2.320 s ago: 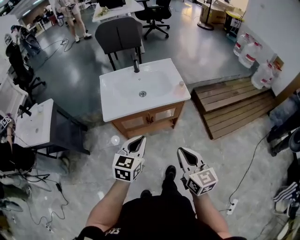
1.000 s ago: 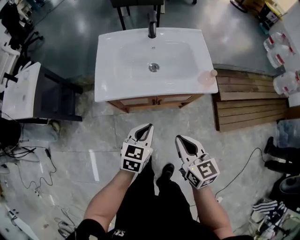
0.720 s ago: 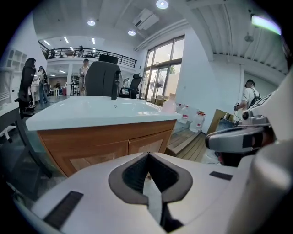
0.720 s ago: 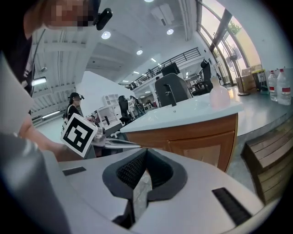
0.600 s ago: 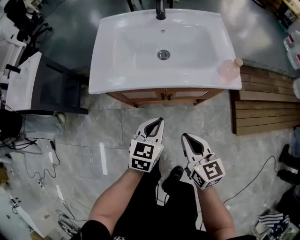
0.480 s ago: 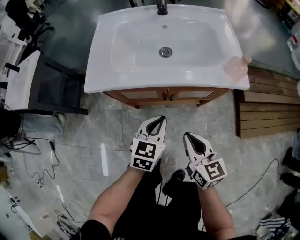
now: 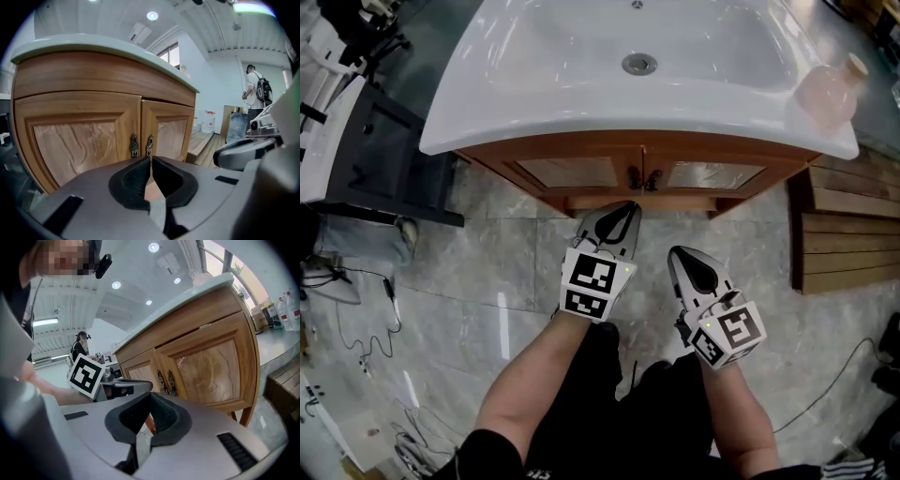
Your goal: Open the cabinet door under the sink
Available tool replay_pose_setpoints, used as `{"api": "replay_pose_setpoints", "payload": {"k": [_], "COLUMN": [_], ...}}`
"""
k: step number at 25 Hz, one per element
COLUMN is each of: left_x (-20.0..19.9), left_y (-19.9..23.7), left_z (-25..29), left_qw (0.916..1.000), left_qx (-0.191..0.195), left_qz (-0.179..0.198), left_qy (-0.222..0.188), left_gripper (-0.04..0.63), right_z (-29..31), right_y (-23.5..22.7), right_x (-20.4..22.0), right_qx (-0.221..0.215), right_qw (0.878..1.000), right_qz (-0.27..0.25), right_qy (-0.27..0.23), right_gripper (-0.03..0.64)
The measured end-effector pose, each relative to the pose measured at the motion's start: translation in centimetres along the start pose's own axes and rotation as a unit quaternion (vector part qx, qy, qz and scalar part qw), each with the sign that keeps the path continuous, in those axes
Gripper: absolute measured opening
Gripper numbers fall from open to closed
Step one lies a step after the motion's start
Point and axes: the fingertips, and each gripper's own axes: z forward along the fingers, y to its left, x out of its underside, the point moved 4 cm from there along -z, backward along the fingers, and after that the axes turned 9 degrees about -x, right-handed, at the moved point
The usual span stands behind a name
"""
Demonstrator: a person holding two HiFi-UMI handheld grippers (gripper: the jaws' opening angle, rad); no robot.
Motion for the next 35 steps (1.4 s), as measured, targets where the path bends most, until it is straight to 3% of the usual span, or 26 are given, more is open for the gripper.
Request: {"api": "replay_pose_setpoints", "payload": {"k": [4, 8, 12, 16, 20, 25, 35], "left_x": [1.9, 2.6, 2.9, 3.4, 3.5, 3.3, 4.0], "left_y": [0.6, 0.5, 0.9, 1.1, 1.2, 1.0, 0.9], "left_z": [1.9, 3.5, 4.9, 6.0, 6.2, 6.3, 4.7], "left_qw": [0.9993, 0.9976, 0.9953, 0.9958, 0.9947, 0.9946, 0.9985], "left_qx": [-0.030, -0.051, -0.077, -0.085, -0.099, -0.102, -0.054], "left_qz": [0.000, 0.017, 0.029, 0.027, 0.022, 0.014, 0.002], "left_qy": [-0.024, -0.044, -0.050, -0.022, -0.020, -0.013, -0.012], "left_gripper": [0.024, 0.121, 0.124, 0.125, 0.102, 0.092, 0.086], "right_z": [0.7, 0.9, 0.5, -1.4, -3.6, -4.9, -4.5], "right_y": [-1.6, -3.3, -4.0, -3.2, -3.3, -3.9, -3.8], "right_x": [2.7, 4.9, 5.8, 5.5, 4.7, 5.3, 6.0], "right_qx": [-0.008, -0.011, -0.005, 0.004, 0.023, 0.033, 0.015], "right_qw": [1.000, 0.999, 0.998, 0.997, 0.996, 0.996, 0.997], "right_qz": [-0.019, -0.038, -0.049, -0.058, -0.065, -0.059, -0.064], "right_qy": [-0.016, -0.036, -0.048, -0.043, -0.048, -0.052, -0.046], "right_gripper": [0.014, 0.014, 0.014, 0.014, 0.014, 0.014, 0.014]}}
